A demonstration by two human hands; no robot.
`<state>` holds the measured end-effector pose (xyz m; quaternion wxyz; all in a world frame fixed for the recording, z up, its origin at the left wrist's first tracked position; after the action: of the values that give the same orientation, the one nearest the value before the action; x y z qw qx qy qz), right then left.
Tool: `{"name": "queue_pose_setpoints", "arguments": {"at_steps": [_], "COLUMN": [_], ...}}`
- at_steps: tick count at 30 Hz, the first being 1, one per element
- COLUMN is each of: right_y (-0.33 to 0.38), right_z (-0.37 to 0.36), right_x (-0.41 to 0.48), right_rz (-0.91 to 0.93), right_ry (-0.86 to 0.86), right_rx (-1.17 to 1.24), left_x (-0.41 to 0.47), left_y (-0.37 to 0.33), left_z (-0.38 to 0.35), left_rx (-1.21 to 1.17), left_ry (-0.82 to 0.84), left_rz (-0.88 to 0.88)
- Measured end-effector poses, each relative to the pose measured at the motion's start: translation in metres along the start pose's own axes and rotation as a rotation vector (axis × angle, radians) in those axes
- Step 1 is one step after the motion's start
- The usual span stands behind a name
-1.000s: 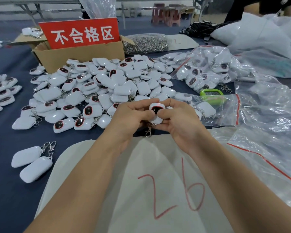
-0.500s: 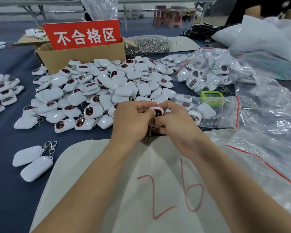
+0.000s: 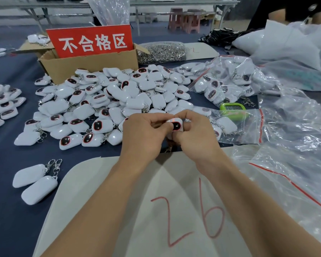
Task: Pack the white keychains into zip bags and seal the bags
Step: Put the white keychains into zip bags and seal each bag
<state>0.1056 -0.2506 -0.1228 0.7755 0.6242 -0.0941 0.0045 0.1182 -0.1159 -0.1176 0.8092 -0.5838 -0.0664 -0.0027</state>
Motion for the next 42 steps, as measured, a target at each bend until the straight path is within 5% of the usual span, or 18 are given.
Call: {"name": "queue_pose_setpoints", "arguments": {"at_steps": [8,18,27,33,38,42], "right_y": [0.007,0.011,0.010,0.004,0.005,0.005], "right_z": [0.012,0.013,0.013,-0.002,-0.005,-0.005], "right_x": [0.006,-0.001,0.001,-0.004,-0.009,-0.005], "right_rz": [0.182,0.272,0.238,-0.056,0.213,0.207], "right_ry": [-0.221,-0.223,-0.148,0.162,0.206,0.146], "right_rx": [-0.151,-0.240,-0.184,0.116,-0.337,-0.275], "left_x": [0.000,-0.013,-0.007,0.004,0.006,0.006], "left_y": [-0.001,-0.006,-0.004,0.006,0.007,0.005], "left_z": [0.004,0.000,0.001,0.015,0.018,0.013], "left_rx": [0.163,0.207,0.015,-0.302,-0.258,-0.320], "left_ry": [-0.169,-0.198,-0.130,-0.213,-0.247,-0.138], "left_rz": [-0.001,-0.084,0.012,0.247,0.248,0.280]}}
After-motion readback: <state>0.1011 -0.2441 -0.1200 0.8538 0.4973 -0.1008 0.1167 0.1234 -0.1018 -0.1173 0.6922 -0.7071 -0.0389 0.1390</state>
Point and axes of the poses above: each hand's wrist, its own x-axis towards the middle knuckle, its own z-axis out of the back of the hand, y = z × x, the point moved 2 cm from there along x, towards the middle knuckle, and after that the axes turned 9 degrees about z, right-handed, at the moved point
